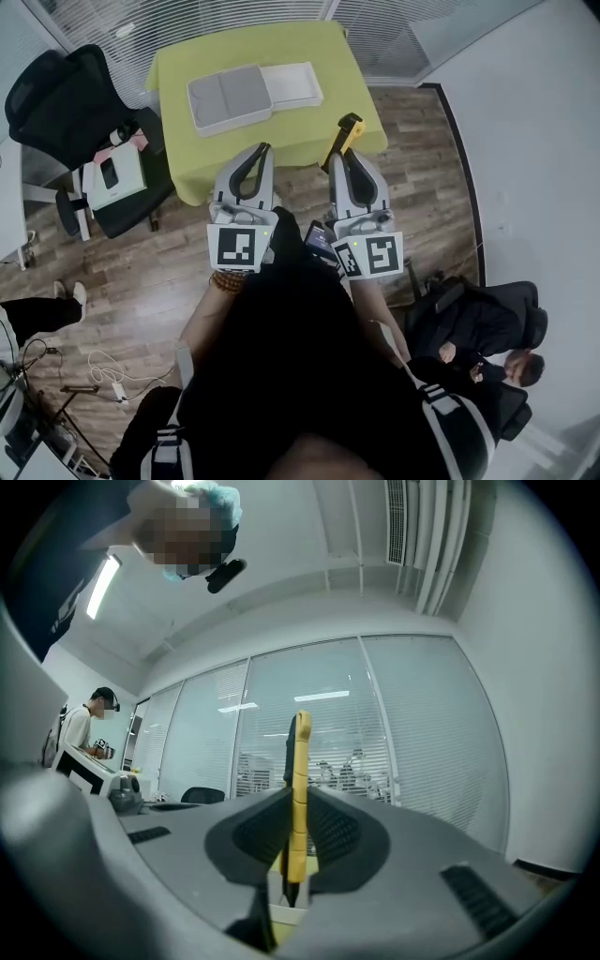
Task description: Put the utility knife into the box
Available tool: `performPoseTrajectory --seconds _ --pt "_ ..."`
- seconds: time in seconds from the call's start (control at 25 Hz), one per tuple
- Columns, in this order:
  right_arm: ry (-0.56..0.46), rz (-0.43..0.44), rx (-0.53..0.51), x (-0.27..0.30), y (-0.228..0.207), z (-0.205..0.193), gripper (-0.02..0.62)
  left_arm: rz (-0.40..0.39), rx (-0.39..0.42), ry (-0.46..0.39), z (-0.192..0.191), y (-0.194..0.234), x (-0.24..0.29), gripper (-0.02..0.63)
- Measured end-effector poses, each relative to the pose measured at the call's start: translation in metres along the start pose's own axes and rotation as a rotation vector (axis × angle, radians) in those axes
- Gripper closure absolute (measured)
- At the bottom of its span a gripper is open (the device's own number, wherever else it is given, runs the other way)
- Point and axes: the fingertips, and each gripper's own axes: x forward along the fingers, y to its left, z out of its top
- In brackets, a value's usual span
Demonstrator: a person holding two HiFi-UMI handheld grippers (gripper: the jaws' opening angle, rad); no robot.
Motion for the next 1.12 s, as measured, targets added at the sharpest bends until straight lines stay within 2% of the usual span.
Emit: performPoseTrajectory --seconds 0.52,1.12 --pt "0.003 0.014 0.0 0.064 -0.032 -0.005 0.551 0.018 0.017 0.035 -0.01 0.032 0.049 0.588" --pt "0.015 -0.004 0.027 0.119 -0.094 -0.018 0.551 0.034 0.02 0.081 -0.031 0.048 0.114 0.588"
